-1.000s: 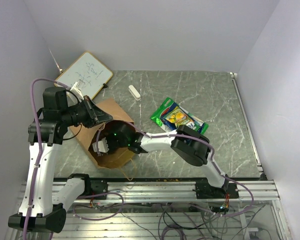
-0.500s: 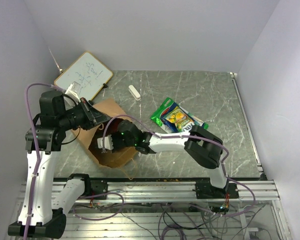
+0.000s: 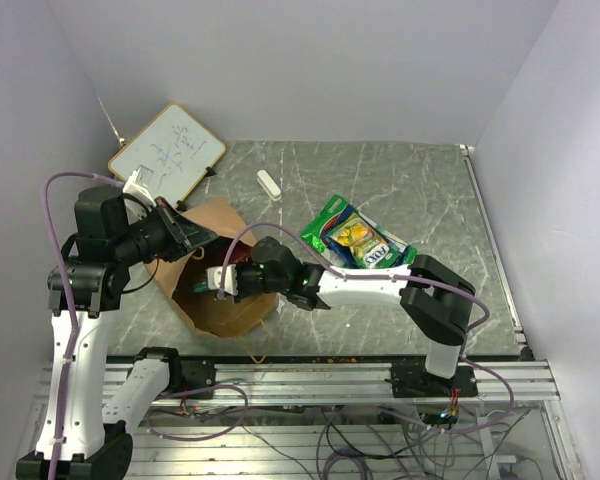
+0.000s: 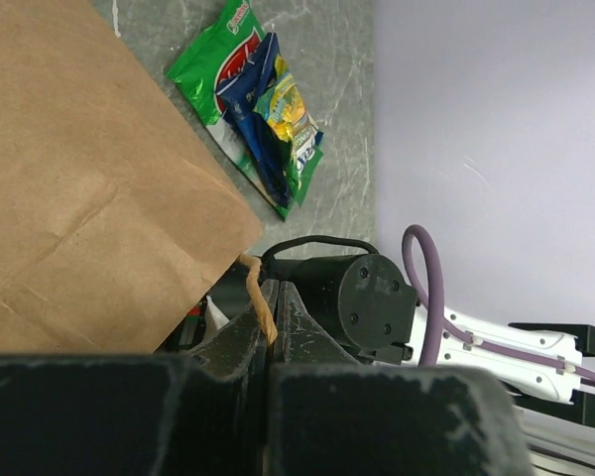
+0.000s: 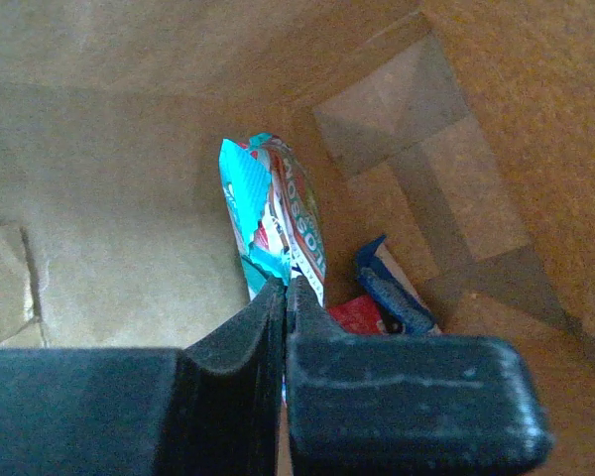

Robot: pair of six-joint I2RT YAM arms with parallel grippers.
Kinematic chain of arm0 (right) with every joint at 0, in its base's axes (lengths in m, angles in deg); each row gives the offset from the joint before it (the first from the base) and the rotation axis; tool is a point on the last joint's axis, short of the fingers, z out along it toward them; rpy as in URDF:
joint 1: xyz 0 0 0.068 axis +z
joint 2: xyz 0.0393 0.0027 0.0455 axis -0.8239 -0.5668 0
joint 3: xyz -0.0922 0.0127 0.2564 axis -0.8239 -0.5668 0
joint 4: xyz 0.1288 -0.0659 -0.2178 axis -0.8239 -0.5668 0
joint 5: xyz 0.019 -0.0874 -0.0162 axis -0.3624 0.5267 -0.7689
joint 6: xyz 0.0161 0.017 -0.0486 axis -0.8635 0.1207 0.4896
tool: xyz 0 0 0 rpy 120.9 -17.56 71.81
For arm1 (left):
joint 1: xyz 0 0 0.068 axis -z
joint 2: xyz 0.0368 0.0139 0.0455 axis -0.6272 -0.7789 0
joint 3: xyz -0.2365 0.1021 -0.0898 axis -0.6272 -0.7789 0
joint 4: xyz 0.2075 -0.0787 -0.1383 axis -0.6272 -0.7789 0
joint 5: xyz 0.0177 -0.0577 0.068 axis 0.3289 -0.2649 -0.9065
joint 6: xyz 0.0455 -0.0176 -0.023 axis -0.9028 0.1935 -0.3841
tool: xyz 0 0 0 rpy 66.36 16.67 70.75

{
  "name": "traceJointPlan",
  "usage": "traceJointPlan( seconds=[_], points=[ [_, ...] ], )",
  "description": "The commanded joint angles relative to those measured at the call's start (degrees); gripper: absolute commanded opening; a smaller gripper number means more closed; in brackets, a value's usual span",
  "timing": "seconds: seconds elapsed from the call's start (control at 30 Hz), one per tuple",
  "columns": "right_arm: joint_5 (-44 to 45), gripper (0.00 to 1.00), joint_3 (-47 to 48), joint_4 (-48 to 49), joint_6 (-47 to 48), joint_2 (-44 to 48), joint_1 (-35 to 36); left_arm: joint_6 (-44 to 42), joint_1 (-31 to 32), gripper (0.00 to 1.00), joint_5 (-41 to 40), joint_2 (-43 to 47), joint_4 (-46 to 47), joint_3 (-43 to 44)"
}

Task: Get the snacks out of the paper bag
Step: Take out the snack from the paper bag.

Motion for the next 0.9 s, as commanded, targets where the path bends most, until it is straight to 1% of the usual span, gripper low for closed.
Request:
traceJointPlan(
  seconds=[0.0, 0.2, 0.43, 0.6, 0.7, 0.87],
  points=[
    [1.45, 0.0, -1.49, 0.75, -4.03, 4.11, 0.04, 0.16, -0.11, 0.07, -1.67, 0.54, 1.53, 0.59],
    [4.91, 0.0, -3.23, 0.43, -9.88, 8.3, 0.09, 0.03, -0.13, 0.07, -2.94, 1.25, 1.76, 1.47],
    [5.05, 0.0, -5.64, 0.31, -16.51, 12.05, 0.07, -1.91, -0.13, 0.07, -3.61, -0.36, 1.18, 3.38],
    [4.13, 0.0, -6.14, -3.09, -19.38, 15.39, 0.03, 0.14, -0.13, 0.07, -2.36, -0.31, 4.3, 2.04],
    [4.4, 0.0, -5.87, -4.72, -21.82, 16.83, 0.1, 0.15, -0.11, 0.07, -1.14, -1.42, 4.48, 1.99],
    [5.74, 0.0, -2.51, -8.29, -27.47, 17.96, 0.11, -0.36, -0.13, 0.07, -1.43, -3.51, 4.14, 3.25]
  ],
)
